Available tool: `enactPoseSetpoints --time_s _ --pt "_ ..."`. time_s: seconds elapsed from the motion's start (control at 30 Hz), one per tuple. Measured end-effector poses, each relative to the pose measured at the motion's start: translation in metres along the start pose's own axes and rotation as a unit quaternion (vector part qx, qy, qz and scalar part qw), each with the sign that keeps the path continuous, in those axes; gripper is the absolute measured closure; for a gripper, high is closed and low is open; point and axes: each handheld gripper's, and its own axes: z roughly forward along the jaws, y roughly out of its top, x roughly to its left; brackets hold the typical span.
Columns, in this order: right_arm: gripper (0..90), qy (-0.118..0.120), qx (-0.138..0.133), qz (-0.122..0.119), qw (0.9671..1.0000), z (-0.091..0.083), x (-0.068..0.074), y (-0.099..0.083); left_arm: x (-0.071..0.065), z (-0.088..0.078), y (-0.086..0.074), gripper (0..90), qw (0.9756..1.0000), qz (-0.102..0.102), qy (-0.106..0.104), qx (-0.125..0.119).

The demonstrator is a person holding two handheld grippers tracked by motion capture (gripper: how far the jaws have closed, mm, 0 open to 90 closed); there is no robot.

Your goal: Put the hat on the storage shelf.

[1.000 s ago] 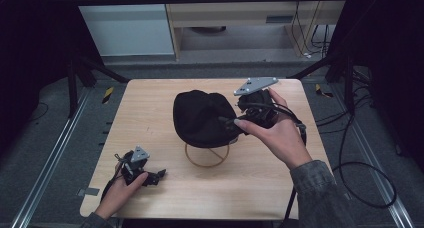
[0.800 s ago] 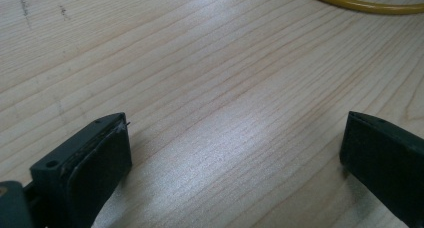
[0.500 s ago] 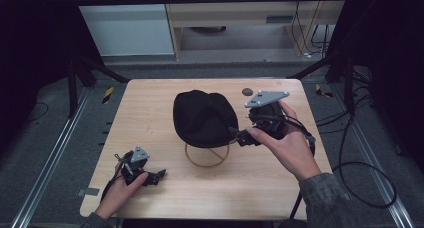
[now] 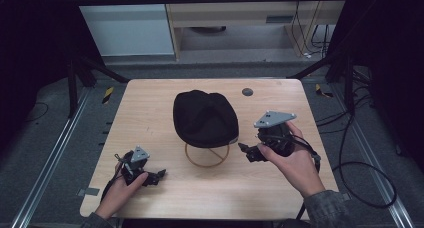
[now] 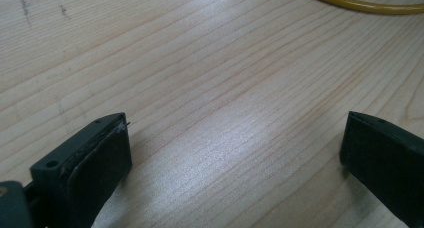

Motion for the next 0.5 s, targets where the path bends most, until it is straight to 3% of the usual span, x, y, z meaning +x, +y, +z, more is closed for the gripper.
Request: enactPoseSetpoints --time_s 0.23,0.5 --pt "11.0 -0.011 0.011 0.005 0.9999 0.010 0.000 -0.022 0.000 0.000 0.000 0.0 1.0000 0.000 0.000 0.000" --pt "11.2 -0.005 0.017 0.016 0.9997 0.021 0.001 -0.044 0.000 0.000 0.000 0.0 1.0000 0.000 0.001 0.000"
